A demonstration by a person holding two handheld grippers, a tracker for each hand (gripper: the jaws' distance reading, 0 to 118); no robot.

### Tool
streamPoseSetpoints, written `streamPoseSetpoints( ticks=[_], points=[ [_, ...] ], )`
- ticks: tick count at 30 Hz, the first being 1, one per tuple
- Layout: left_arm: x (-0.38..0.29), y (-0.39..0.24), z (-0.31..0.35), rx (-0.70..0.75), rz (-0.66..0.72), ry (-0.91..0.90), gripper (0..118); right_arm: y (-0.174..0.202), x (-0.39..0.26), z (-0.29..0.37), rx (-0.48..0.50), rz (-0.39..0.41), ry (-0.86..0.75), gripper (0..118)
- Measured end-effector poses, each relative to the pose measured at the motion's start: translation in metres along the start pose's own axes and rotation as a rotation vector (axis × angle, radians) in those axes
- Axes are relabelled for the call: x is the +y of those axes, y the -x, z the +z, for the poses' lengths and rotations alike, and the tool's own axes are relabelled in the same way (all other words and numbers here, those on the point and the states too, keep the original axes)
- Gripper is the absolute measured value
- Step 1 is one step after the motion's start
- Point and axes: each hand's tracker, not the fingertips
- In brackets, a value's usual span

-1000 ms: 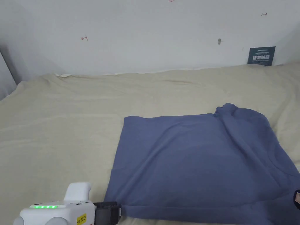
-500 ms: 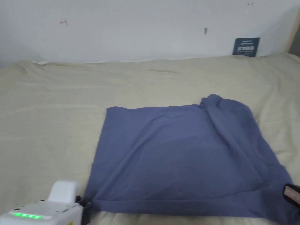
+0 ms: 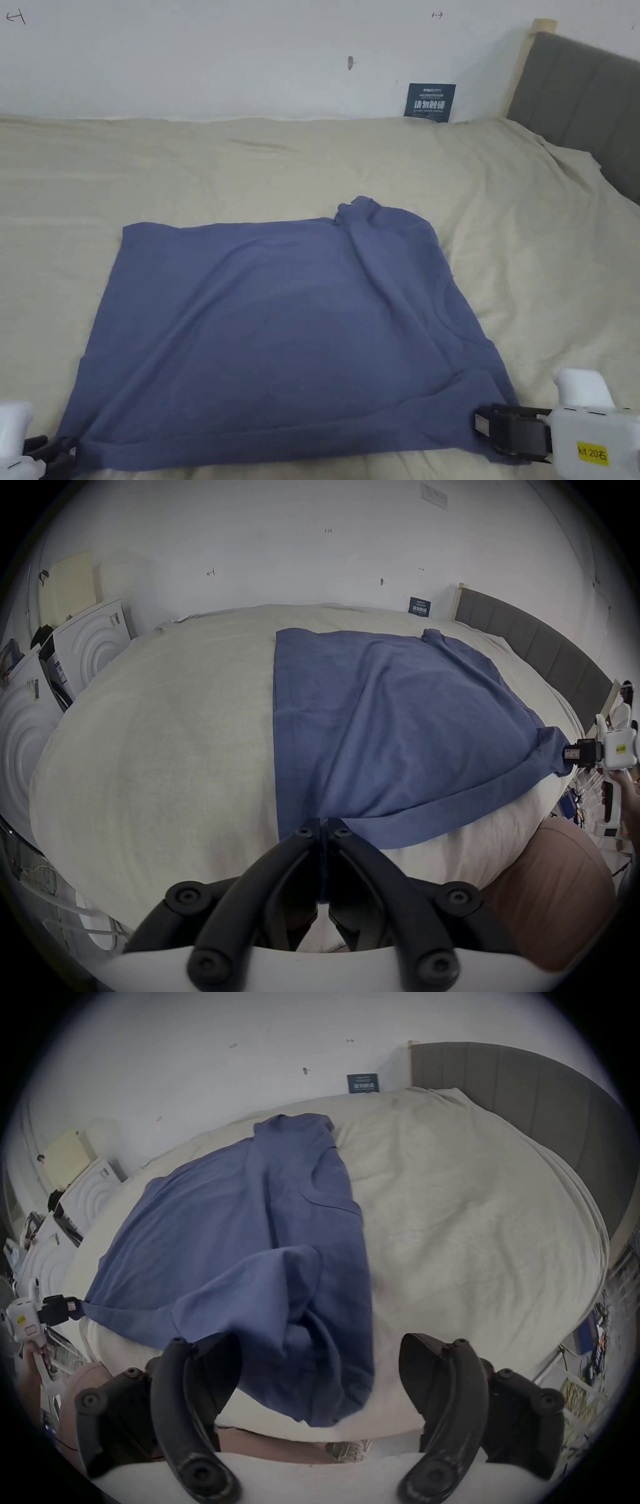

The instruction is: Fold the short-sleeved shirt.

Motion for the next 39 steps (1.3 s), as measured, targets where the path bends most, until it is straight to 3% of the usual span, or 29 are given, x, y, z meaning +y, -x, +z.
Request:
streamPoseSetpoints(
  ticks=[1, 3, 7, 13, 20, 24, 30, 37, 39],
  points=[
    [0.0, 0.0, -0.001, -0.002, 0.003, 0.005, 2, 0.002, 0.0, -0.001, 0.01, 0.017, -0.009, 72],
    [-0.001, -0.001, -0.002, -0.008, 0.015, 0.015, 2, 0.006, 0.003, -0.007, 0.047, 0.063, 0.016, 3],
    [-0.002, -0.003, 0.002, -0.001, 0.022, 0.007, 2, 0.012, -0.005, 0.003, 0.038, 0.112, -0.037, 3],
    [0.001, 0.002, 0.021, -0.001, 0.047, -0.079, 2, -0.001, -0.017, 0.042, 0.103, 0.038, -0.15, 3],
    [0.017, 0.001, 0.064, -0.007, 0.009, -0.156, 2, 0.005, -0.016, 0.09, 0.129, 0.079, -0.243, 3],
    [0.043, 0.0, 0.068, 0.005, -0.03, -0.085, 2, 0.018, 0.013, 0.103, 0.108, 0.084, -0.239, 3],
    [0.095, 0.011, 0.013, -0.029, -0.047, -0.024, 2, 0.023, 0.089, 0.051, 0.131, 0.113, -0.161, 3],
    [0.157, 0.03, -0.074, -0.037, 0.049, 0.057, 2, 0.038, 0.183, -0.049, 0.029, 0.187, -0.028, 3],
    [0.167, 0.034, -0.097, -0.031, 0.061, 0.087, 2, 0.04, 0.2, -0.077, 0.017, 0.174, 0.032, 3]
  ],
)
